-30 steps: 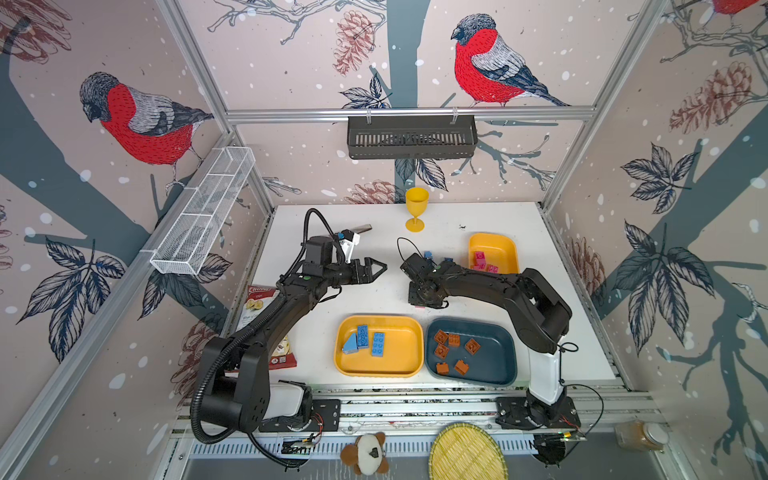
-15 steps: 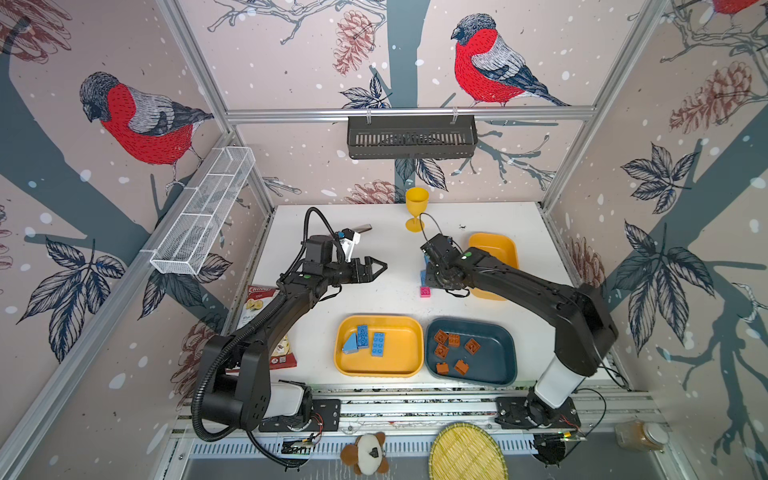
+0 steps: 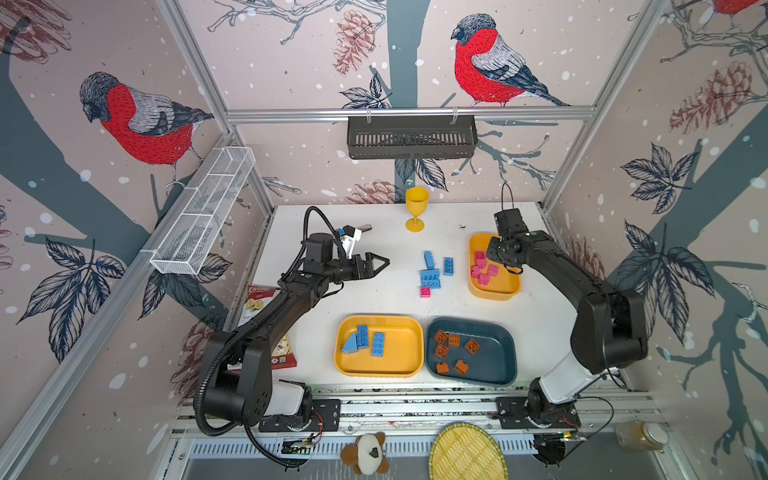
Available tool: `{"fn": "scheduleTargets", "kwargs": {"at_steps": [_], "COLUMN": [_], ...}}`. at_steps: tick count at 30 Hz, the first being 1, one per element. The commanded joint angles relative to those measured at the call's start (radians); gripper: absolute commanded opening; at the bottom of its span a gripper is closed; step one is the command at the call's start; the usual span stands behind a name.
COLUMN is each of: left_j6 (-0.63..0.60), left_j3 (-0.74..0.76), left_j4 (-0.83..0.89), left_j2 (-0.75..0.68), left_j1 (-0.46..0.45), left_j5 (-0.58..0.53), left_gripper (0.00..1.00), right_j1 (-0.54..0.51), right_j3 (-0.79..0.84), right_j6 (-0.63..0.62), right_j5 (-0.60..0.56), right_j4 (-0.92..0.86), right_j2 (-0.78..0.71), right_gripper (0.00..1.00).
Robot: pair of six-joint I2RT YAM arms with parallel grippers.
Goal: Sort the legos into containers by color
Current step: 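Carry the pink brick over the farther yellow tray and release it, then move the right gripper back to the remaining pink brick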
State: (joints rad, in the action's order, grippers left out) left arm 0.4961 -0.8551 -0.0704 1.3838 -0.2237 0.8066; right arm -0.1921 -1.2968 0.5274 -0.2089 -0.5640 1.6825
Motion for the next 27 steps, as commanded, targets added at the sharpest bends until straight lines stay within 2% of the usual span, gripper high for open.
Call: {"fn": "scheduleTargets", "kwargs": {"at_steps": [1,4,9,12,14,17,21,27], "left_j6": [0.021,0.019,0.015,0.011,0.007,0.003,-0.006,-0.02], "left_j3": [-0.009,-0.013,-0.015,-0.016,-0.016,-0.017,-0.022,-0.021], "left_j4": [-0.055,-0.051,-0.042,-0.035,-0.029,-0.023,-0.008,0.009], "left_j2": [0.003,0.006,0.001,0.001,0.001,0.0,0.001,-0.001], "left_j1": [-0.005,-0.004,-0.005,-0.005,-0.005,-0.004,-0.004,-0.005], "left_j5": [0.022,0.019,0.011,0.009,0.007,0.005,0.002,0.003], "left_gripper": [0.97,0.97,0.97,0.97,0.97,0.97,0.97,0.97], "right_j1": [0.03,0.046,0.052,0.051,0.047,0.015,-0.062,-0.239], "right_j3": [-0.039,-0.078,-0.163,-0.202,-0.217,-0.224,-0.167,-0.048], "right_j6": [-0.088,-0.108,-0.154,-0.169,-0.174,-0.184,-0.141,-0.016], "right_j5": [0.031,0.068,0.032,0.032,0.05,0.063,0.134,0.201], "right_j4": [0.083,0.123,0.132,0.134,0.13,0.104,0.084,0.059], "right_j2": [0.077,0.152,0.274,0.308,0.314,0.296,0.21,0.079], "right_gripper": [0.31,0.32,0.4,0.49,0.62,0.72,0.73,0.75]}}
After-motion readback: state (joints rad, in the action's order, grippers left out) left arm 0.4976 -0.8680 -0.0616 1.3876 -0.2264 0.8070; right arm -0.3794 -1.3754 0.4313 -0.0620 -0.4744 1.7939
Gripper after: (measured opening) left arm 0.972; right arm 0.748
